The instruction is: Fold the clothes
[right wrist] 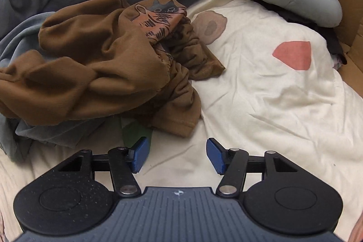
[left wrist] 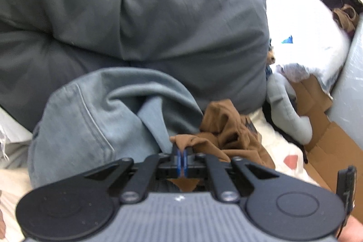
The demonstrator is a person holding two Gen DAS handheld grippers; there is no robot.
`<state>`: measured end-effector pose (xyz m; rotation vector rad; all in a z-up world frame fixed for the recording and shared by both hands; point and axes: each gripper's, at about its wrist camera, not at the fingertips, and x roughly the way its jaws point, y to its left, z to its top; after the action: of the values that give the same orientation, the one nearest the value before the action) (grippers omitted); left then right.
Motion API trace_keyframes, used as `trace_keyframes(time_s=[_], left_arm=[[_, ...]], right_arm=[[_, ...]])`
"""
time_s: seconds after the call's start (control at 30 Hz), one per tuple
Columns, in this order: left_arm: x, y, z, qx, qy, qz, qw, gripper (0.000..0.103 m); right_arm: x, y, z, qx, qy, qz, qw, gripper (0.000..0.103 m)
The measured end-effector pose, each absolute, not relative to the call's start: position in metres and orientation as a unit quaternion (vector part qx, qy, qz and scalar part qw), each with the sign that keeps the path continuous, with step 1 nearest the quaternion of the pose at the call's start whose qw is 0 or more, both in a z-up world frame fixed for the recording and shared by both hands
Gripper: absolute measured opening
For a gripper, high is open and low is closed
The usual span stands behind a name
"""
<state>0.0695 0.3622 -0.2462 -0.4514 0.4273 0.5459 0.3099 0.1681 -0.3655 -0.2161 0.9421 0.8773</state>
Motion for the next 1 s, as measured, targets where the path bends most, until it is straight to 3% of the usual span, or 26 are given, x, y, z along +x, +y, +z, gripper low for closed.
trace_keyframes(time_s=[0.23,0.3,0.37,0.67,0.73,0.77,0.83,1.0], left_arm=[[0.064,0.378,-0.240,-0.226,0.179,0.294,0.911,0.002],[0.065,0.382,-0.240,-0.230,0.178,0.300,0.909,0.002],[0.065,0.384,-0.240,-0.231,0.177,0.304,0.907,0.002],[0.067,0.392,-0.234,-0.228,0.169,0.318,0.905,0.002],[0.068,0.390,-0.233,-0.225,0.169,0.317,0.906,0.002],[0.069,0.389,-0.233,-0.222,0.168,0.316,0.907,0.002],[0.070,0.385,-0.233,-0.219,0.168,0.314,0.908,0.002],[0.067,0.384,-0.233,-0.225,0.169,0.314,0.907,0.002]], right_arm=[[0.330,0.177,-0.379,-0.040,0.451,0.386,0.804,0.059],[0.334,0.179,-0.383,-0.021,0.459,0.380,0.803,0.050],[0.335,0.182,-0.387,-0.013,0.464,0.383,0.798,0.046],[0.347,0.193,-0.405,0.003,0.493,0.374,0.785,0.048],[0.355,0.192,-0.405,0.006,0.505,0.380,0.775,0.031],[0.359,0.191,-0.404,0.003,0.512,0.381,0.770,0.012],[0.363,0.189,-0.399,-0.004,0.516,0.391,0.762,0.006],[0.359,0.175,-0.385,-0.037,0.507,0.396,0.765,0.003]])
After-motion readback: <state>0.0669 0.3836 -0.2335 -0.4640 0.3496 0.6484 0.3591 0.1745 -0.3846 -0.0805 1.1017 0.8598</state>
